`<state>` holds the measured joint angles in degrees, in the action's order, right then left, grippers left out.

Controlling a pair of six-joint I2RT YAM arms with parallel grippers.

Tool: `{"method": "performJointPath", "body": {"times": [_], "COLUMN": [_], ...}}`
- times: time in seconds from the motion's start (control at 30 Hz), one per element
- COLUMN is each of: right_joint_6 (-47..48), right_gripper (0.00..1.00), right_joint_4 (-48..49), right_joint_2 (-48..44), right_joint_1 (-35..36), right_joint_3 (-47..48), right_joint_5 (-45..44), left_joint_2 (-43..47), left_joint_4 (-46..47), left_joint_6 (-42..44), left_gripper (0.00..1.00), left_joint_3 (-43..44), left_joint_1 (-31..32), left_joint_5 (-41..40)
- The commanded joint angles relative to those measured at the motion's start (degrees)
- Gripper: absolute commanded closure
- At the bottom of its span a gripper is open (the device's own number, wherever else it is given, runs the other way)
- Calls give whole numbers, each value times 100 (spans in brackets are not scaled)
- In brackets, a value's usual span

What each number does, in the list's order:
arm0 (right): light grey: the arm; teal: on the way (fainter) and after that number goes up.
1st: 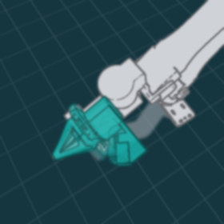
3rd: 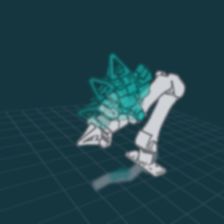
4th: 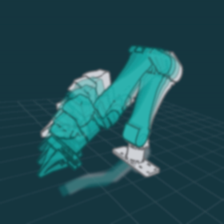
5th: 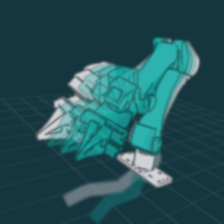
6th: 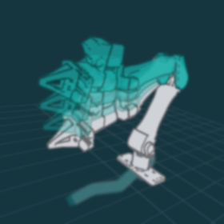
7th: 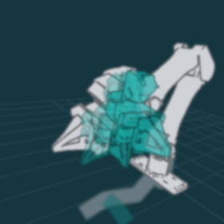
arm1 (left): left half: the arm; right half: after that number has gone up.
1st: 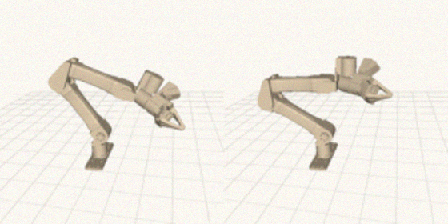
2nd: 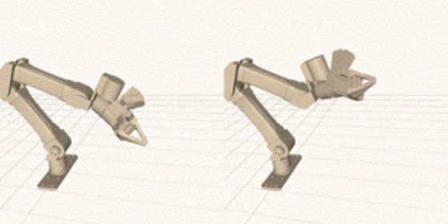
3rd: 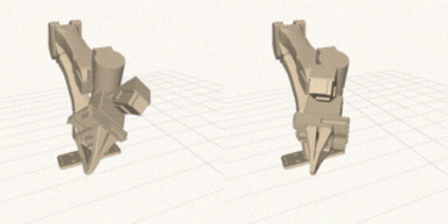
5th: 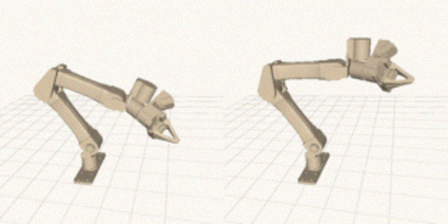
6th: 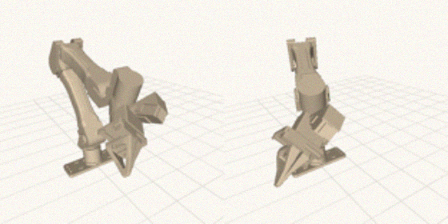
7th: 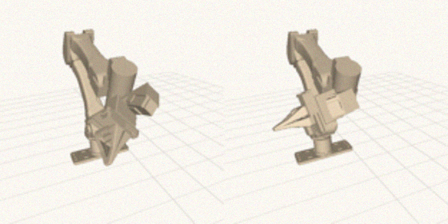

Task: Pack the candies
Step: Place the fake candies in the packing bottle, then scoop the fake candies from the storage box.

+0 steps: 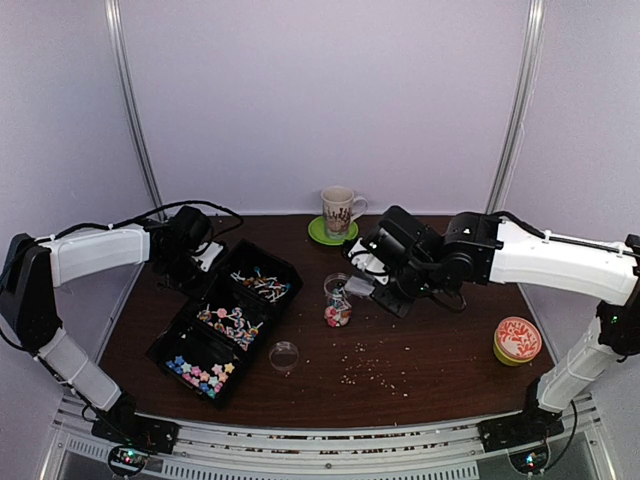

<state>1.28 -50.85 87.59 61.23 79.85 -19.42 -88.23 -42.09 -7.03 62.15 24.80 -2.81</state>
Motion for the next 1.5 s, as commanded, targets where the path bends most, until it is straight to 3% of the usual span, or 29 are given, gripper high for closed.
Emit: {"method": "performJointPath", "body": {"times": [0.0,0.43,0.87,1.47], "right_joint_6": [12,198,613,89], "right_gripper": [100,100,100,100], "right_joint_4": [-293,-829,849,75], "right_joint_2": [134,478,56,1673], "right_joint_1": [-40,-41,220,543], "right_joint_3": [345,1089,741,2400], "right_joint_5": [-201,-268,-194,-329], "left_joint_2": [151,173,137,249], "left_joint_4": [261,254,261,376], "left_joint_6": [-132,-125,-122,-69], "left_gripper": [100,100,100,100], "left_joint_3": [281,278,289,252], "left_joint_1": [-43,-39,-41,-43], "left_joint_5": [210,206,259,476]}}
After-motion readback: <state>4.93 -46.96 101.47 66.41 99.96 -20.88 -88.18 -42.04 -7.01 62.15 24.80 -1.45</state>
